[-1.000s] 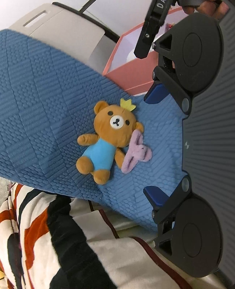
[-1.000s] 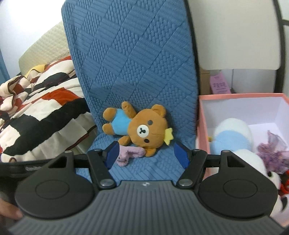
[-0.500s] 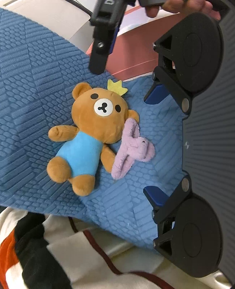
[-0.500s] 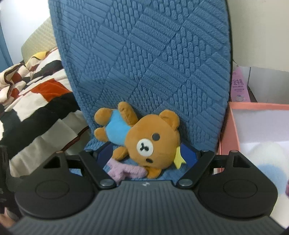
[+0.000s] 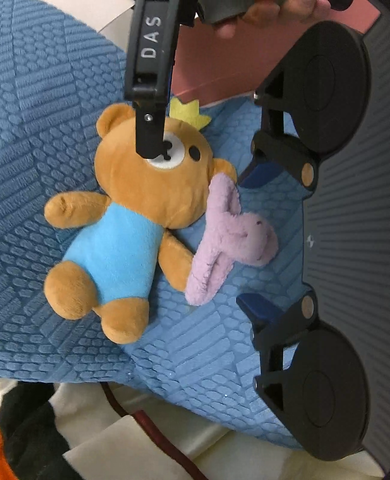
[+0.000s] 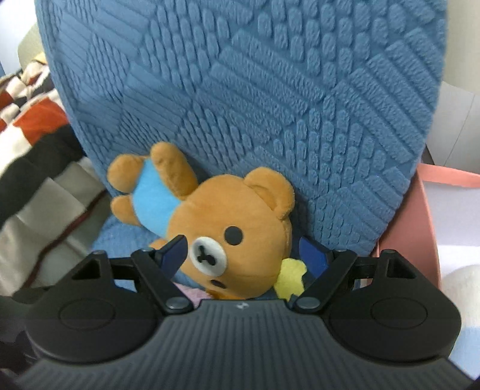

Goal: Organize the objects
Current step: 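Grasp the pink bunny with left tool while right tool grasps the brown bear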

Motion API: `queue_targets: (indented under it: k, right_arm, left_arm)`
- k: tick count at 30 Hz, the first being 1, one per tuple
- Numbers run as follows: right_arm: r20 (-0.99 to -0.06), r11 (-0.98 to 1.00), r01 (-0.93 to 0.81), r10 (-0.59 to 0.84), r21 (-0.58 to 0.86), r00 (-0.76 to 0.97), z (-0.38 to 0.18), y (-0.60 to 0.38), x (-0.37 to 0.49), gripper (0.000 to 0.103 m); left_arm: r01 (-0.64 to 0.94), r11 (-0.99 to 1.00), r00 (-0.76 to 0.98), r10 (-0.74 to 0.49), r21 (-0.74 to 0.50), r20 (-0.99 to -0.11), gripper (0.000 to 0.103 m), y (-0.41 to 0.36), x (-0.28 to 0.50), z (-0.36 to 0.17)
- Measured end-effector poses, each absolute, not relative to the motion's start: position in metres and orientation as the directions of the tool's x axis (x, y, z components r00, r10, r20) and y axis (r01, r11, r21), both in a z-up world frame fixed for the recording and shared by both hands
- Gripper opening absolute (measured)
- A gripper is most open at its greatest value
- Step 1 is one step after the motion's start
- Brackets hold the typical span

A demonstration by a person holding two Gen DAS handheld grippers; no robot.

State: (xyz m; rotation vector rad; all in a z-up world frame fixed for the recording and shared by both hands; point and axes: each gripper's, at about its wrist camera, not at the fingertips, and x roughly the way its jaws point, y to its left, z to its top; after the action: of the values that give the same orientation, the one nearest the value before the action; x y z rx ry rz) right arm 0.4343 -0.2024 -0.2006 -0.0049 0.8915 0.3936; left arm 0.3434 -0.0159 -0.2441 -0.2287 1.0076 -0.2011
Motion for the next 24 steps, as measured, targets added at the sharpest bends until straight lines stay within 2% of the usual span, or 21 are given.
queue_targets:
  k: [3, 7, 10, 12, 17, 24]
  right_arm:
    - [-0.766, 0.927, -0.323, 0.345, 0.189, 0.542, -0.207, -0.204, 0.443, 0.083]
    - [-0.767, 0.921, -0.293, 0.378, 0.256, 0.519, -0.212, -0.207, 0.448, 0.082]
    - [-0.768, 0.917, -0.281, 0.391, 0.282, 0.507, -0.215, -0.209, 0.447, 0.082]
    - [-0.764, 0.914, -0.278, 0.400, 0.294, 0.507, -0.213, -0.211, 0.445, 0.077]
    - [-0.750, 0.917, -0.278, 0.395, 0.287, 0.530, -0.203, -0.218, 0.429, 0.064]
    - [-0.757, 0.939, -0.212, 0.343, 0.269, 0.556, -0.188, -0.227, 0.394, 0.062]
  left_arm:
    - [0.065, 0.958, 0.518, -0.272, -0.279, -0.811, 0.063, -0.017, 0.346, -0.247]
    - [0.065, 0.961, 0.529, -0.263, -0.270, -0.807, 0.057, -0.022, 0.347, -0.250]
    - [0.054, 0.963, 0.540, -0.252, -0.265, -0.803, 0.045, -0.022, 0.344, -0.251]
    - [0.040, 0.959, 0.542, -0.257, -0.281, -0.800, 0.039, -0.019, 0.342, -0.250]
    - [0.026, 0.954, 0.543, -0.264, -0.298, -0.797, 0.039, -0.014, 0.336, -0.249]
    - [-0.025, 0.948, 0.579, -0.246, -0.318, -0.778, 0.039, 0.009, 0.320, -0.231]
